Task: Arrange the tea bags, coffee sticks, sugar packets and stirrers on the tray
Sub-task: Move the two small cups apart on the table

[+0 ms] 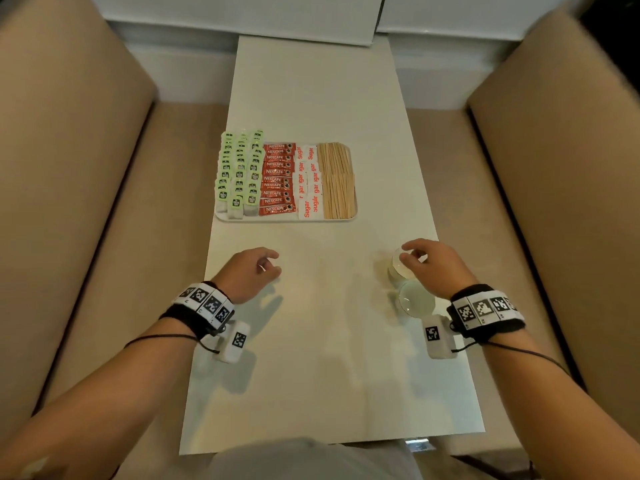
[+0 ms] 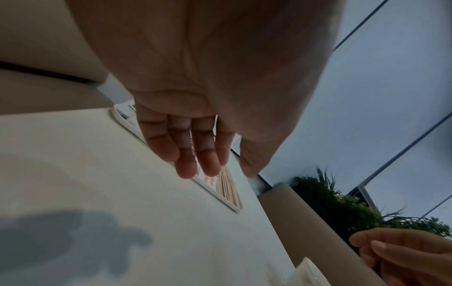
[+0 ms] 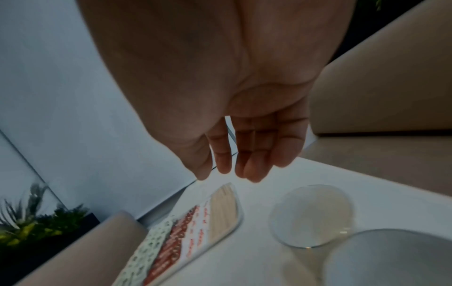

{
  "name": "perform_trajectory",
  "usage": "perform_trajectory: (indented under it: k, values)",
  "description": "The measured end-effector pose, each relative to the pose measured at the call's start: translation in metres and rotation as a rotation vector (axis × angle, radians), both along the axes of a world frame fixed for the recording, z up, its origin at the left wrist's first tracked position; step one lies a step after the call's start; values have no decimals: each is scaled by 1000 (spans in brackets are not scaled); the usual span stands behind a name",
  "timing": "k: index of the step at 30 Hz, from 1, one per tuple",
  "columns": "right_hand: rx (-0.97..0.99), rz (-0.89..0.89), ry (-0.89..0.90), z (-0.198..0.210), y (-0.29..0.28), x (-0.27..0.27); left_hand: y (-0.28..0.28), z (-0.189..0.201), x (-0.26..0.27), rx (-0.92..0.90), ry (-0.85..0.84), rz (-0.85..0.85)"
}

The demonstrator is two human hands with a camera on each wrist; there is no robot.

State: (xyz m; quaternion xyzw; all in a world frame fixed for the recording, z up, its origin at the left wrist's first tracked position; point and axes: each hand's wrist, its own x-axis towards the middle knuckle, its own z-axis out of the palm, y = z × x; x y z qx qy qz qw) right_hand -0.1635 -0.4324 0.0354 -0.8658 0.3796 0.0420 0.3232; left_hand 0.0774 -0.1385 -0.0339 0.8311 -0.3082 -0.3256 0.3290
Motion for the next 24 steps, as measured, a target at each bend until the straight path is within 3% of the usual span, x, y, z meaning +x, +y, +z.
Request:
perform_trajectory:
  k: [5,12,24]
  values:
    - [-57,-4,145,-29,-27,-33,-38,9,-43,-10,-8,-48]
    - [11,78,289,-57,-42,-54,-91,9,-101,10,-29,-132]
    - [27,237,303,-53,-52,-57,-145,-1,-172,71,-24,-239]
